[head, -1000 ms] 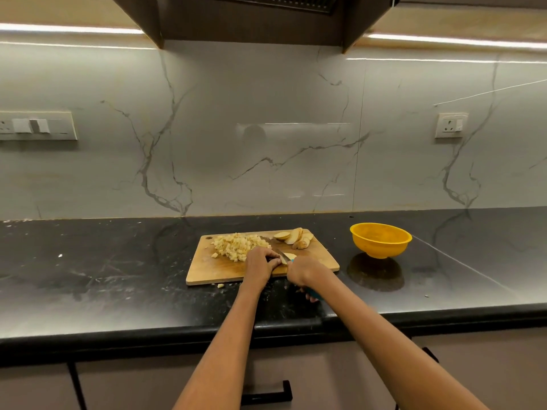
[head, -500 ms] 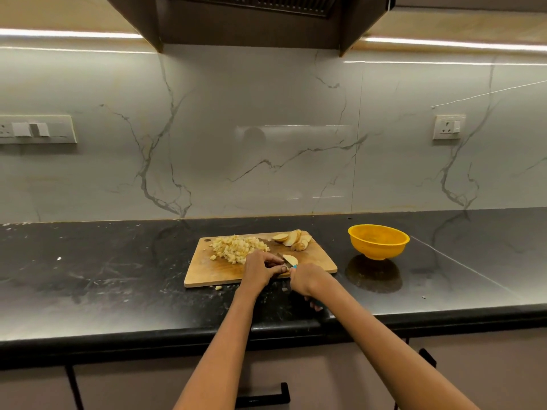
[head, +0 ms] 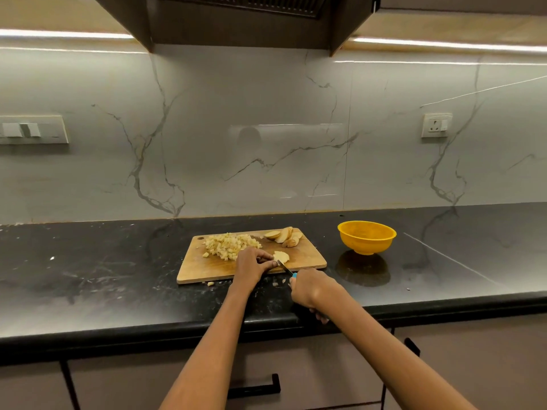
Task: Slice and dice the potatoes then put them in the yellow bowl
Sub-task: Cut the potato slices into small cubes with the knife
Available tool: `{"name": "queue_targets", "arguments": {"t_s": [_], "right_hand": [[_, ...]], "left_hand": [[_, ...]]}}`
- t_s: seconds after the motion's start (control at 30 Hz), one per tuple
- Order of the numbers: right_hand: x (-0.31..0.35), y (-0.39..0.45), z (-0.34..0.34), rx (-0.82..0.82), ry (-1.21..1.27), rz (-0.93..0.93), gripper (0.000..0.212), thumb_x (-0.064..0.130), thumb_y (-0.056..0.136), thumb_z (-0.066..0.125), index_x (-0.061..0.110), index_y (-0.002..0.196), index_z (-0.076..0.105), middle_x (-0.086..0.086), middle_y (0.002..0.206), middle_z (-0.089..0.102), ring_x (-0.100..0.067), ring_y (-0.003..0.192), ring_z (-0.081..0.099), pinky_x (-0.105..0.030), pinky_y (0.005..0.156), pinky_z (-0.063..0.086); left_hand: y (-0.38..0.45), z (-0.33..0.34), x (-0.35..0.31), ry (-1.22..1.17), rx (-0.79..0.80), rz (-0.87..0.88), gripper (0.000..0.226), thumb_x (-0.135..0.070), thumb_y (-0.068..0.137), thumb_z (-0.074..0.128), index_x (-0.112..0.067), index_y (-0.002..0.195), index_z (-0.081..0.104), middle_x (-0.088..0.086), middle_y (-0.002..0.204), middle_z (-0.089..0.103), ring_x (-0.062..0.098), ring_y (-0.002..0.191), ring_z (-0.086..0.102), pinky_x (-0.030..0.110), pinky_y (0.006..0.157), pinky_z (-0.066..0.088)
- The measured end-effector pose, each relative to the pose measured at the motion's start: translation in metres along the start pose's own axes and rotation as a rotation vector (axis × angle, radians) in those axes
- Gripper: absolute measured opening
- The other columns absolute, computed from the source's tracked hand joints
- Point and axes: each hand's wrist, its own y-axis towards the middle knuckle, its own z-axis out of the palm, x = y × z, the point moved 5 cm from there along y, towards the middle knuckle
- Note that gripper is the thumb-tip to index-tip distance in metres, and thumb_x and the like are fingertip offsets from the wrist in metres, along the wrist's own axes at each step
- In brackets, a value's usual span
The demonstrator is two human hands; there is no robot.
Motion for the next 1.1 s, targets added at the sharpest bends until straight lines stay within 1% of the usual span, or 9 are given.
{"name": "queue_targets", "arguments": {"t_s": [0.1, 0.17, 0.33, 0.5, 0.57, 0.73, 0.93, 1.0, 1.1], "right_hand": [[-0.003, 0.000, -0.008, 0.053, -0.025, 0.009, 0.041, 0.027, 0.102, 0.029, -0.002, 0.113, 0.057, -0.018, 0.107, 0.064, -0.025, 0.084, 0.060, -0.031, 0.070, 0.044], [-0.008, -0.001, -0.016, 0.066, -0.012, 0.012, 0.045, 0.030, 0.102, 0.029, -0.004, 0.117, 0.055, -0.021, 0.115, 0.062, -0.029, 0.097, 0.062, -0.029, 0.068, 0.043], [-0.022, 0.001, -0.031, -0.058, 0.184, 0.034, 0.044, 0.037, 0.103, 0.026, 0.000, 0.090, 0.047, -0.011, 0.071, 0.054, -0.017, 0.054, 0.052, -0.026, 0.046, 0.044], [-0.027, 0.025, -0.027, -0.200, 0.150, 0.062, 0.047, 0.038, 0.103, 0.027, 0.000, 0.102, 0.055, -0.006, 0.068, 0.055, -0.015, 0.053, 0.057, -0.025, 0.050, 0.050], [-0.027, 0.031, -0.023, -0.220, 0.154, 0.069, 0.042, 0.037, 0.103, 0.028, 0.004, 0.095, 0.053, -0.006, 0.066, 0.053, -0.015, 0.052, 0.056, -0.028, 0.055, 0.051], [-0.026, 0.040, -0.022, -0.219, 0.155, 0.078, 0.040, 0.039, 0.103, 0.029, 0.006, 0.088, 0.047, -0.006, 0.067, 0.054, -0.016, 0.053, 0.057, -0.030, 0.062, 0.054], [-0.027, 0.038, -0.022, -0.208, 0.176, 0.091, 0.042, 0.038, 0.103, 0.028, 0.003, 0.092, 0.049, -0.009, 0.067, 0.056, -0.018, 0.051, 0.058, -0.027, 0.049, 0.051], [-0.028, 0.033, -0.020, -0.215, 0.191, 0.110, 0.042, 0.036, 0.103, 0.029, 0.002, 0.093, 0.051, -0.009, 0.067, 0.057, -0.018, 0.051, 0.058, -0.027, 0.050, 0.052], [-0.031, 0.027, -0.012, -0.190, 0.238, 0.150, 0.039, 0.031, 0.101, 0.032, 0.001, 0.085, 0.051, -0.010, 0.071, 0.060, -0.020, 0.056, 0.062, -0.028, 0.051, 0.053]], "left_hand": [[-0.001, 0.000, -0.002, 0.007, -0.002, -0.005, 0.022, -0.016, 0.078, 0.074, -0.007, 0.097, 0.073, 0.008, 0.099, 0.072, 0.008, 0.087, 0.061, 0.015, 0.078, 0.040], [-0.001, -0.001, -0.003, 0.015, -0.006, -0.006, 0.022, -0.017, 0.078, 0.074, -0.008, 0.098, 0.073, 0.007, 0.100, 0.072, 0.010, 0.091, 0.062, 0.015, 0.079, 0.039], [0.000, -0.003, -0.005, 0.077, 0.036, 0.044, 0.028, -0.009, 0.084, 0.066, -0.006, 0.112, 0.067, 0.009, 0.113, 0.067, 0.017, 0.108, 0.059, 0.017, 0.086, 0.037], [0.012, 0.002, -0.020, 0.276, 0.262, 0.164, 0.060, 0.012, 0.085, 0.051, -0.011, 0.139, 0.041, 0.009, 0.141, 0.045, 0.021, 0.131, 0.040, 0.018, 0.100, 0.029], [0.020, 0.010, -0.026, 0.345, 0.376, 0.166, 0.065, 0.014, 0.084, 0.048, -0.014, 0.142, 0.037, 0.007, 0.148, 0.036, 0.020, 0.137, 0.032, 0.023, 0.107, 0.026], [0.033, 0.022, -0.026, 0.373, 0.576, 0.113, 0.065, 0.017, 0.083, 0.043, -0.020, 0.136, 0.047, 0.005, 0.150, 0.033, 0.024, 0.137, 0.031, 0.033, 0.109, 0.030], [0.031, 0.022, -0.024, 0.356, 0.483, 0.100, 0.042, 0.000, 0.088, 0.056, -0.007, 0.130, 0.053, 0.007, 0.138, 0.050, 0.022, 0.128, 0.045, 0.030, 0.105, 0.034], [0.026, 0.024, -0.023, 0.353, 0.402, 0.103, 0.029, -0.013, 0.087, 0.064, -0.001, 0.113, 0.065, 0.013, 0.111, 0.066, 0.022, 0.104, 0.058, 0.031, 0.089, 0.043], [0.020, 0.026, -0.021, 0.308, 0.252, 0.087, 0.025, -0.028, 0.084, 0.067, -0.003, 0.083, 0.069, 0.013, 0.074, 0.063, 0.020, 0.071, 0.054, 0.029, 0.067, 0.037]]}}
